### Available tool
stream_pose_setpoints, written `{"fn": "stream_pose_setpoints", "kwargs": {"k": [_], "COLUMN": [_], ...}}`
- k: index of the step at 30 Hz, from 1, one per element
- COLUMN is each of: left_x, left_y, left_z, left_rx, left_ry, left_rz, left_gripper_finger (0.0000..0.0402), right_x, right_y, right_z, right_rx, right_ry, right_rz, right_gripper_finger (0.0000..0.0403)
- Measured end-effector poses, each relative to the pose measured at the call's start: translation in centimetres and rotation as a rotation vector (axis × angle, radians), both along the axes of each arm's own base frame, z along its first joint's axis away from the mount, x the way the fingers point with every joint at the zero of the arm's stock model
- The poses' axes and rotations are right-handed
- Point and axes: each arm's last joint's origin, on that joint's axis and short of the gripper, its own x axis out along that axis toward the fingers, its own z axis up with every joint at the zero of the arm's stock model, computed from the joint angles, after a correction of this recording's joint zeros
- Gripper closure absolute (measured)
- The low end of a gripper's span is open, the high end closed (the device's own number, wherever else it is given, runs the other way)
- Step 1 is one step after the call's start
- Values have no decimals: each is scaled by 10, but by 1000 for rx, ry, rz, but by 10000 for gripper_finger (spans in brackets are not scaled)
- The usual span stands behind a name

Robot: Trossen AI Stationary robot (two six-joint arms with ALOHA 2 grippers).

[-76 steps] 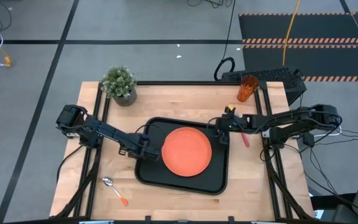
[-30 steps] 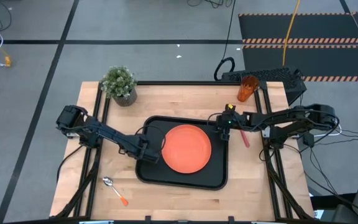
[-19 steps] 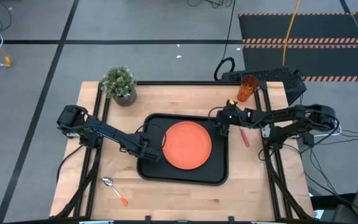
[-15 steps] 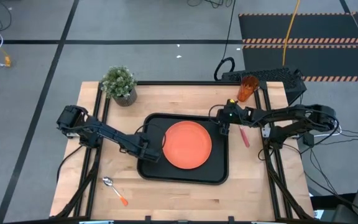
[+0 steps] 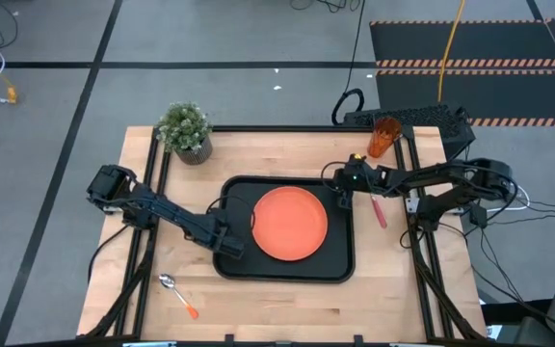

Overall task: Pick and place plate/cup/fork/spoon on tray
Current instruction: Adjust the black tray on the table

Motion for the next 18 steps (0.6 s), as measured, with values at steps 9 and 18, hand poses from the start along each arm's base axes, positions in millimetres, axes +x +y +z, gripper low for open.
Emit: {"fn": "stream_pose_setpoints", "kwargs": {"k": [9, 18], "left_x": [-1, -1], "left_y": [1, 1], "left_z": [0, 0], "left_rx": [28, 43], "left_ry": [11, 8], "left_rz": [-29, -32], "left_gripper_finger": [266, 266], "right_x": [3, 4], "right_y": [-1, -1], "right_z": [3, 4], "right_rx": [-15, 1], "right_ry": [-41, -64], "right_rz": [-1, 7], "right_gripper_finger": [227, 227]}}
